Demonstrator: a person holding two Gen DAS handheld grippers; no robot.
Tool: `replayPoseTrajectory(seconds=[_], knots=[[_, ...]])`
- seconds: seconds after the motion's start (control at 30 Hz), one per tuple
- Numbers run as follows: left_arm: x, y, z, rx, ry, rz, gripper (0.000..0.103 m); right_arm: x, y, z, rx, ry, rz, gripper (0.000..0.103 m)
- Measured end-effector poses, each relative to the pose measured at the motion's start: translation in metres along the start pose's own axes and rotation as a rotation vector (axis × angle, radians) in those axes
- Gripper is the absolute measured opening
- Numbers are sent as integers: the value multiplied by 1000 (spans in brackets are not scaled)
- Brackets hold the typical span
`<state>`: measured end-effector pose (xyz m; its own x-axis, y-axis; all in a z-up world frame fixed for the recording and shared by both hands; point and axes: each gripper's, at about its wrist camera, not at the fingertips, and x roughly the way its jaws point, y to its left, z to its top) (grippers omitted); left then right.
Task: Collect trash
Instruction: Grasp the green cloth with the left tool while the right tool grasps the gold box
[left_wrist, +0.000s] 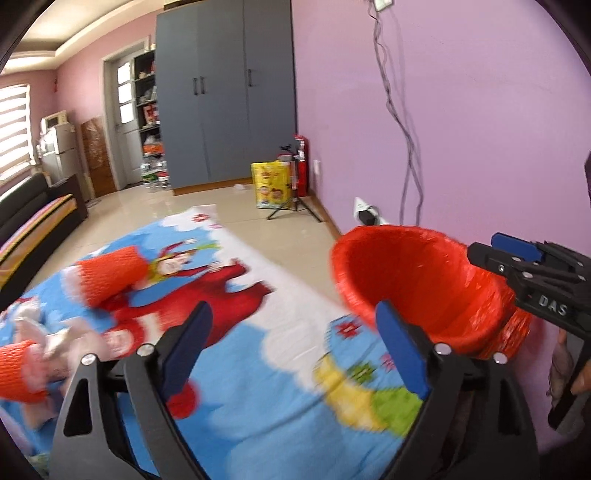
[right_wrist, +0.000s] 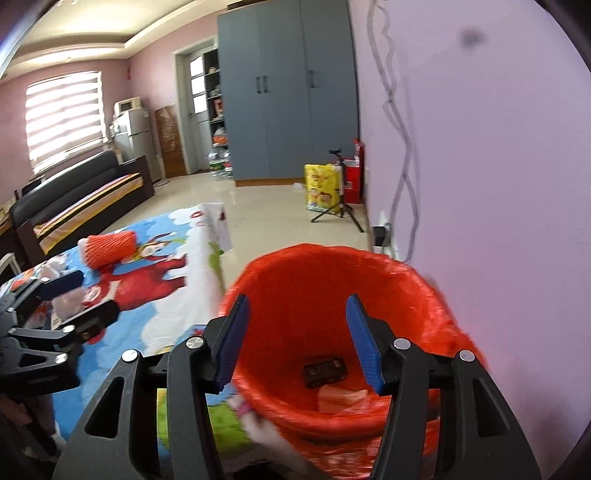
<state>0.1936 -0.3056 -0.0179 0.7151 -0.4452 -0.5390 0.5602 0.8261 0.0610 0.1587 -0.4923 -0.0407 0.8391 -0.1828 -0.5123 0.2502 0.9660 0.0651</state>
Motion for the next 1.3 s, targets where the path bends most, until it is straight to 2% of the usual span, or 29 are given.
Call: replayPoseTrajectory(seconds=[0.13,0.37,0.57,0.83,0.97,1.07,1.17,1.3], knots=[[-33,34,-13,-8,-3,73,88,5,42,0,-74,13,46,53],[-85,106,-41,-104,3,190,91,13,121,-4,-204,37,132,56],[-121,154,-75,-121,17,303,90,19,185,-7,-255,58,233,56],[-164,225,-107,-234,24,382,90,28,274,-27,-373,114,368,56],[-175,245,-112,-314,30,374,89,36,312,-44,-451,172,466,56],[-185,249,-114,-333,14,353,84,40,336,-52,-504,197,502,54],[-182,240,-114,-302,30,349,77,50,358,-55,-550,215,503,54],[-175,234,-129,-286,91,346,72,70,376,-54,-589,244,487,54]])
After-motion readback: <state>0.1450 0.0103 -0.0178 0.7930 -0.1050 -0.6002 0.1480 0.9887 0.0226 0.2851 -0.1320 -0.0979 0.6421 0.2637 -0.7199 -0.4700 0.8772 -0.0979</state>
